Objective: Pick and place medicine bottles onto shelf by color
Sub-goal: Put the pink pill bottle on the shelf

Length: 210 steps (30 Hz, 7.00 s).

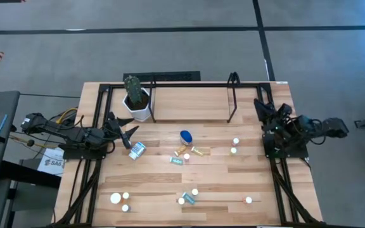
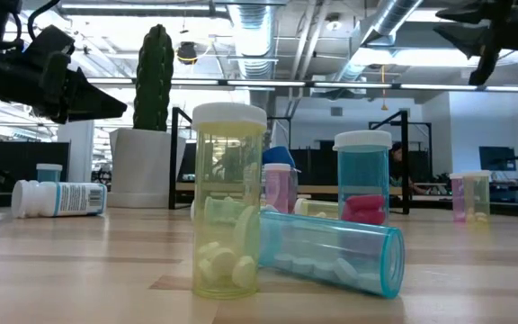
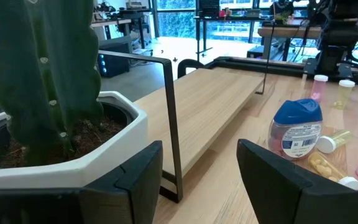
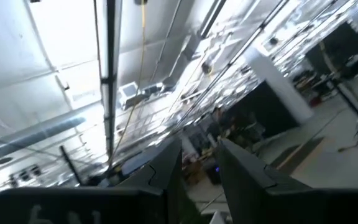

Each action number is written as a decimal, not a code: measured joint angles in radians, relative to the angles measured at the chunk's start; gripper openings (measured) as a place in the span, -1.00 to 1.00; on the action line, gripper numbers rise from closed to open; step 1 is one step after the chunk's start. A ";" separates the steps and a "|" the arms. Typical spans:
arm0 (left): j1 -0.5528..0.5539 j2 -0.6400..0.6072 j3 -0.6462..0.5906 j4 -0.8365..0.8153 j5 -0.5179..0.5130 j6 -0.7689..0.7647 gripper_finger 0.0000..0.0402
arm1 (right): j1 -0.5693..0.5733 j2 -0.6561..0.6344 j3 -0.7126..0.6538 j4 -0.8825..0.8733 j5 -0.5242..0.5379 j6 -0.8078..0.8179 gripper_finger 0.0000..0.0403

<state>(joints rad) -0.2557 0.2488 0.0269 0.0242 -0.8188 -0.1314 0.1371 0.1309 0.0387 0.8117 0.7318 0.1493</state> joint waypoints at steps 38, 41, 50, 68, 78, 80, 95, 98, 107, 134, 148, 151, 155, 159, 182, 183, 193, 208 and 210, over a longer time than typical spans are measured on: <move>0.000 0.000 0.000 0.000 0.000 0.000 -0.02 | -0.180 0.614 0.829 -1.674 -0.232 1.251 -0.36; 0.000 0.000 0.000 0.000 0.000 0.000 -0.02 | -0.190 0.670 0.863 -1.789 -0.279 1.351 -0.36; 0.000 0.000 0.000 0.000 0.000 0.000 -0.02 | -0.315 0.811 0.877 -1.914 -0.614 1.376 -0.36; 0.000 0.000 0.000 0.000 0.000 0.000 -0.02 | -0.406 1.153 0.877 -1.957 -0.998 1.163 -0.15; 0.000 0.000 0.000 0.000 0.000 0.000 -0.02 | -0.406 1.166 0.872 -1.936 -0.992 1.153 0.51; 0.000 0.000 0.000 0.000 0.000 0.000 -0.02 | -0.399 1.170 0.872 -1.925 -0.969 1.149 0.60; 0.000 0.000 0.000 0.000 0.000 0.000 -0.02 | -0.386 1.313 0.871 -1.877 -0.950 1.060 0.87; 0.000 0.000 0.000 0.000 0.000 0.000 -0.02 | -0.386 1.335 0.871 -1.874 -0.960 1.028 0.88; 0.000 0.000 0.000 0.000 0.000 0.000 -0.02 | -0.386 1.360 0.804 -1.769 -0.992 0.993 0.88; 0.000 0.000 0.000 0.000 0.000 0.000 -0.02 | -0.409 1.360 0.772 -1.713 -1.006 0.949 0.16; 0.000 0.000 0.000 0.000 0.000 0.000 -0.02 | -0.407 1.360 0.790 -1.725 -1.015 0.965 -0.44; 0.000 0.000 0.000 0.000 0.000 0.000 -0.02 | -0.399 1.360 0.835 -1.759 -1.015 0.999 -0.44; 0.000 0.000 0.000 0.000 0.000 0.000 -0.02 | -0.387 1.360 0.919 -1.823 -0.994 1.005 -0.35; 0.000 0.000 0.000 0.000 0.000 0.000 -0.02 | -0.385 1.360 1.024 -1.886 -0.946 1.027 -0.31; 0.000 0.000 0.000 0.000 0.000 0.000 -0.02 | -0.421 1.520 1.310 -1.976 -0.753 0.994 -0.44; 0.000 0.000 0.000 0.000 0.000 0.000 -0.02 | -0.422 1.559 1.341 -2.002 -0.769 0.971 -0.44; 0.000 0.000 0.000 0.000 0.000 0.000 -0.02 | -0.450 1.828 1.715 -2.170 -0.794 0.621 -0.35; 0.000 0.000 0.000 0.000 0.000 0.000 -0.02 | -0.519 2.114 2.033 -2.315 -0.783 0.272 -0.35; 0.000 0.000 0.000 0.000 0.000 0.000 -0.02 | -0.537 2.150 2.075 -2.371 -0.790 0.247 -0.35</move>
<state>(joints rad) -0.2554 0.2485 0.0269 0.0242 -0.8192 -0.1314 -0.4002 2.2811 2.1142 -1.5595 -0.0586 0.3962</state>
